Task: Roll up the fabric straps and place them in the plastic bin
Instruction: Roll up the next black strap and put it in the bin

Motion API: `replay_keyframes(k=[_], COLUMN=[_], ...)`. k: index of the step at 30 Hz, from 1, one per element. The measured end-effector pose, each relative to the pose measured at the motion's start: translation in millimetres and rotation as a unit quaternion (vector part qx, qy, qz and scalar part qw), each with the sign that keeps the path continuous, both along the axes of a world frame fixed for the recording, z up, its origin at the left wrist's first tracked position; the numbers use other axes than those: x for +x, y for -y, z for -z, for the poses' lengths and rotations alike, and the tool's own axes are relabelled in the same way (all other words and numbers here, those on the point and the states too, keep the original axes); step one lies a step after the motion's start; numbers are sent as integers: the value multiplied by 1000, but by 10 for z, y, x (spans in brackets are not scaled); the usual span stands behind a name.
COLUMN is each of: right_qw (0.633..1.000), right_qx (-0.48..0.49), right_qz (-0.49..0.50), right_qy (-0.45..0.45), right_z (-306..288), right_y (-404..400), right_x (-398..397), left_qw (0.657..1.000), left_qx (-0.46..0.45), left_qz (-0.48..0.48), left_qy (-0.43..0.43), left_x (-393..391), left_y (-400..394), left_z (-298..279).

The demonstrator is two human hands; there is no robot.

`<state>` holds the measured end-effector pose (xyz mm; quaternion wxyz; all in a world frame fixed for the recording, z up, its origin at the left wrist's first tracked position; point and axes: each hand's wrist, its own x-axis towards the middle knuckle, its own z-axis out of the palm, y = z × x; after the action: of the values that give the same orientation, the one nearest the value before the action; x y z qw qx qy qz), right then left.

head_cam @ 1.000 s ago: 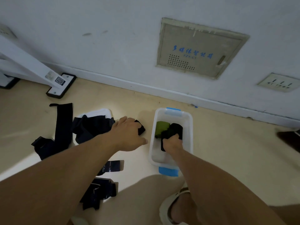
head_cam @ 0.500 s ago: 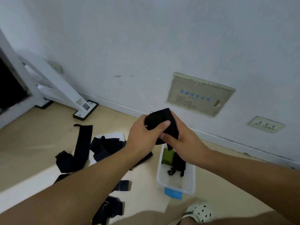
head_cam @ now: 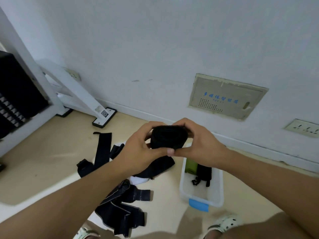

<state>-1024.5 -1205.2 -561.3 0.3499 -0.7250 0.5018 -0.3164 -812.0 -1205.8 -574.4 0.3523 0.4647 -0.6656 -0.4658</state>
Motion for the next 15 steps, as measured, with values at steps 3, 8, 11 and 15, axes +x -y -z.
replay_keyframes(k=[3,8,11,15], right_qw=[999,995,997,995], right_qx=[-37,-91,-46,74], right_qz=[0,-16,-32,-64], right_qy=[-4,-31,-45,-16], right_z=[0,48,59,22], right_y=[47,99,92,14], right_x=[57,75,55,95], left_qw=[995,961,963,961], left_qx=[91,236,220,206], left_qz=[-5,-33,-85,-132], left_qy=[-37,-138,-131,-130], left_x=[35,-8,14,73], left_y=[39,123,138,159], left_z=[-15,27,32,-2])
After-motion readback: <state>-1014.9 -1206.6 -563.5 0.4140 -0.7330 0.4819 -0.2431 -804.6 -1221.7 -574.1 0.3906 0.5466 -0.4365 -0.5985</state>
